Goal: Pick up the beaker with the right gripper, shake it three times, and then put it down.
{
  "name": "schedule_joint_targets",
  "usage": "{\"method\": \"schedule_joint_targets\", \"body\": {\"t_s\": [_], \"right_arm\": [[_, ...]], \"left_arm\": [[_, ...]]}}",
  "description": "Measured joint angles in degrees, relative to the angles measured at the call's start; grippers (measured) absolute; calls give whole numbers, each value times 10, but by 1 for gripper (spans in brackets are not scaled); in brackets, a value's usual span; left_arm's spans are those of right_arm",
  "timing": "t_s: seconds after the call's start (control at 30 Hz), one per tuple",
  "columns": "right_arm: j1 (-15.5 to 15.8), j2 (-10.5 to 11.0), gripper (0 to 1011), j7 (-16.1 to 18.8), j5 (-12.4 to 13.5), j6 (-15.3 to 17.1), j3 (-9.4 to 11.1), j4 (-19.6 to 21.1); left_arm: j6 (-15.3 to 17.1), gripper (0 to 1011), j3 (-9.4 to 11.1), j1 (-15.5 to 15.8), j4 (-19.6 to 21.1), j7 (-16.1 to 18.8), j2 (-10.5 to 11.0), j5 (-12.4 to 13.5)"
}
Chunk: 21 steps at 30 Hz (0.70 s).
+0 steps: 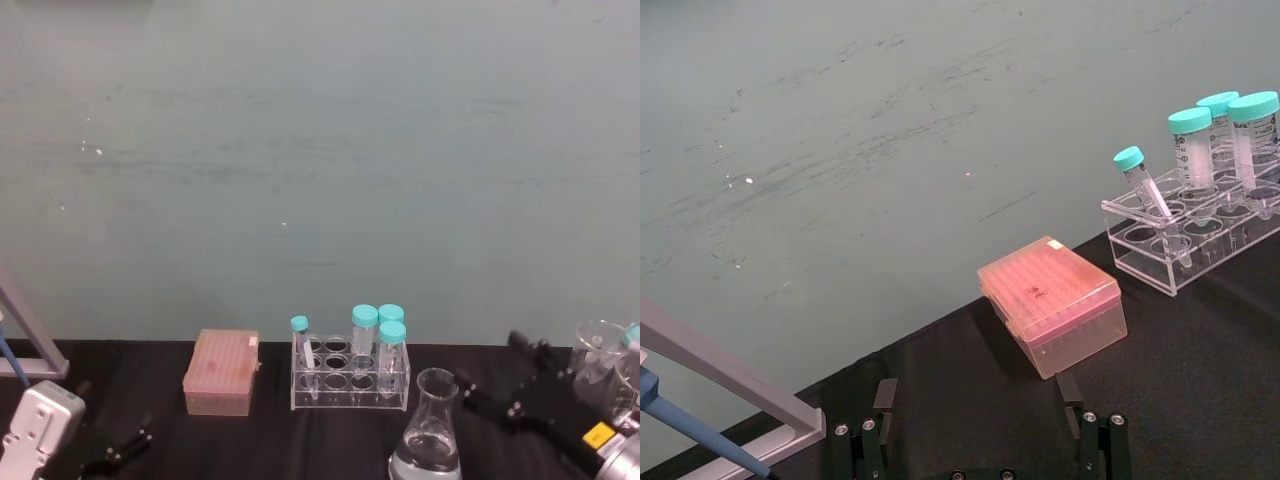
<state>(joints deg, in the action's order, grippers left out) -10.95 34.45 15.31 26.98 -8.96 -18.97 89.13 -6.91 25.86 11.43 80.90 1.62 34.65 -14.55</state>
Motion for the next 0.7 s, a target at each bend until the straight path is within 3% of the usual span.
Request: {"method": "schedule_joint_targets", "body": {"t_s": [0.2,0.4,0.7], "right_arm": [[7,1,1003,39,16,52,-11,6],[9,-5,1003,53,26,101,-15,2],[8,-25,1003,58,34,148,-11,-10]], "left_arm": [[0,1000,0,0,0,0,0,0],[0,1000,0,0,0,0,0,0],[0,1000,0,0,0,0,0,0]]}}
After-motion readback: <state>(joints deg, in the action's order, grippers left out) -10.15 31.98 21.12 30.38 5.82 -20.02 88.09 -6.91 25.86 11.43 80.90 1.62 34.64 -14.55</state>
